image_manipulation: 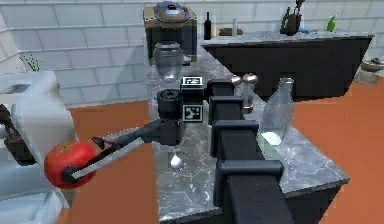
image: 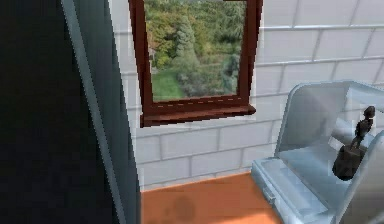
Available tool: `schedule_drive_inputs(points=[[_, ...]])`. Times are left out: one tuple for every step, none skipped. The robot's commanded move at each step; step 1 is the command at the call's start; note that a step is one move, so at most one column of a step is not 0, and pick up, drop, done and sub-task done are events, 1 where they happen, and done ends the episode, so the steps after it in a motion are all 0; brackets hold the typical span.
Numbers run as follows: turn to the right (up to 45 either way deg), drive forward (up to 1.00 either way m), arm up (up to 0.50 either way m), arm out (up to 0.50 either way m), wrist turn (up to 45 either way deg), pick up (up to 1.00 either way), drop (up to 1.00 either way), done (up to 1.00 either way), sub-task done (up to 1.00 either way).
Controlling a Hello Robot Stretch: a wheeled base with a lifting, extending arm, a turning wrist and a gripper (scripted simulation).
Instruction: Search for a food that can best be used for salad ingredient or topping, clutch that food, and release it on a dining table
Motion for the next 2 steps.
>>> schedule_drive_inputs(points=[[0.0,0.0,0.0,0.0,-45.0,0.0,0.0,0.0,0.0],[0.0,0.0,0.0,0.0,-3.0,0.0,0.0,0.0,0.0]])
